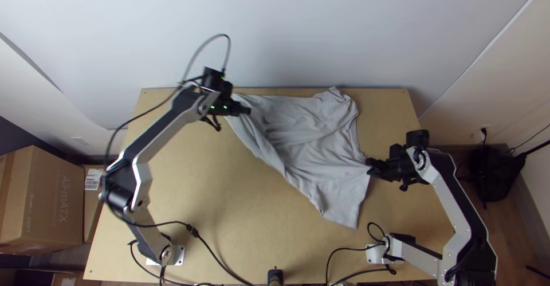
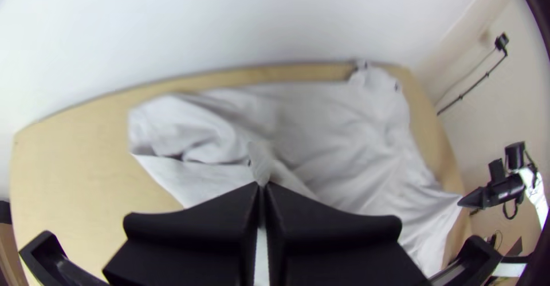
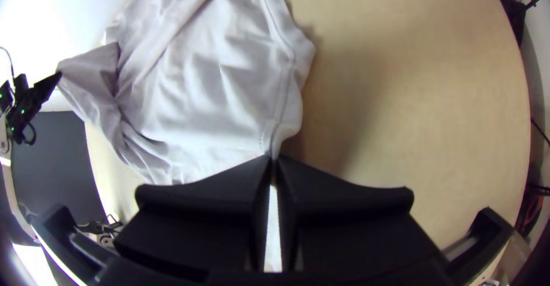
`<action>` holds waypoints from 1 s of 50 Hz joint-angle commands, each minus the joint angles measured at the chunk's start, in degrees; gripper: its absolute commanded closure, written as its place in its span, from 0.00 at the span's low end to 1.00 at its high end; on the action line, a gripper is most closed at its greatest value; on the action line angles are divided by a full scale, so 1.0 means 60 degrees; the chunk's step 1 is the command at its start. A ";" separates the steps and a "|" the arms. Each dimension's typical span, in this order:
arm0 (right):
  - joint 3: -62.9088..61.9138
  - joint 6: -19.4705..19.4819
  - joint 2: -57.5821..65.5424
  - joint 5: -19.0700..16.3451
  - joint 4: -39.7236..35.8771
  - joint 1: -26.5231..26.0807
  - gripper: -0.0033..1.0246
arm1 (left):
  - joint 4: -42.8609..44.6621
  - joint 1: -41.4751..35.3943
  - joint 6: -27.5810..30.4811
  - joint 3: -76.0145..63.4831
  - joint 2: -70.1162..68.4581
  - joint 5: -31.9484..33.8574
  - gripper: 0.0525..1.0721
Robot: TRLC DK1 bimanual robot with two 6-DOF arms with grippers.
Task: Fold the t-shirt
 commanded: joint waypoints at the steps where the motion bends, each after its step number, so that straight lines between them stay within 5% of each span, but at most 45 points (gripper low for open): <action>1: 0.1024 -0.0312 0.0148 -0.0050 0.0219 -0.0125 0.97 | -0.0168 0.0504 -0.0502 -0.0405 -0.1396 -0.0065 0.97; 19: 0.5404 0.0845 0.1013 0.0286 0.0292 0.0651 0.97 | -0.0666 0.1486 -0.0795 0.0210 -0.4311 -0.0622 0.97; 25: 0.7074 0.0845 0.1335 0.0916 0.0292 0.1193 0.97 | -0.0666 0.1691 -0.0677 0.0635 -0.4897 -0.0988 0.97; 42: 1.2933 0.0831 0.2946 0.1458 -0.0265 0.1735 0.97 | -0.0388 0.2643 0.0407 0.3096 -0.5307 -0.2467 0.97; 50: 1.3753 0.0831 0.2404 0.1590 0.0219 0.1941 0.97 | -0.0402 0.2775 0.0890 0.4297 -0.5527 -0.2760 0.97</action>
